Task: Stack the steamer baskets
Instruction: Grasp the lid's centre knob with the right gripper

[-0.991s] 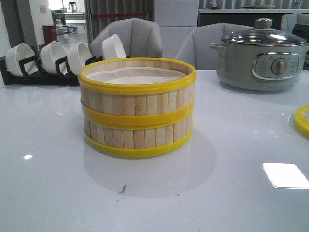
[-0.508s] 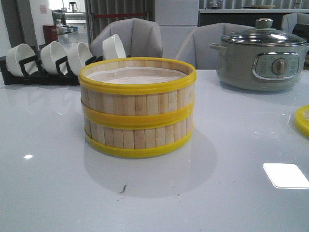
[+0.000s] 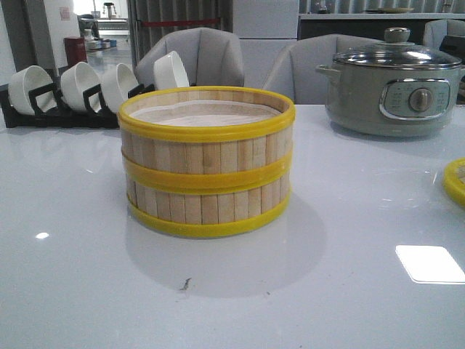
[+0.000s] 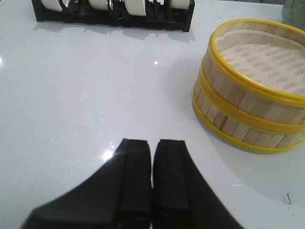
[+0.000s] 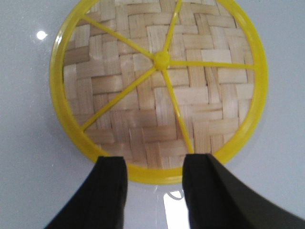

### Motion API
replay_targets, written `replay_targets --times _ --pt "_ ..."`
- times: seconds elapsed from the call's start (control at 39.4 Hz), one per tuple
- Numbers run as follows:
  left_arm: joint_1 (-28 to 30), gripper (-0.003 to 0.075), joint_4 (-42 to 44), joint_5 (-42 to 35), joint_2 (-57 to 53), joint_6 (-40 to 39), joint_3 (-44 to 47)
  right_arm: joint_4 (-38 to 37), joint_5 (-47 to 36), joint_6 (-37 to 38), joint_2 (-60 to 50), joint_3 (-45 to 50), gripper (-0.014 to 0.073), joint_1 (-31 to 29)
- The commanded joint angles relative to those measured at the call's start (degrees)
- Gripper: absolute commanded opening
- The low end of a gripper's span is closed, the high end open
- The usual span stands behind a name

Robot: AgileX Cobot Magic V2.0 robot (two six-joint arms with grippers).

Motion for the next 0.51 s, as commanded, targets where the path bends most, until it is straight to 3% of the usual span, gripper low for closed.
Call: replay_targets --times 0.0,0.48 --pt "0.08 0.0086 -0.37 -4.63 0.08 -0.48 -1.66 -0.37 -2.13 0.22 2.36 -5.88 0.0391 -0.46" --pt "0.08 0.0086 -0.37 -4.63 0.08 -0.48 -1.66 -0.48 1.15 0.22 16.83 -18.52 0.0391 -0.85"
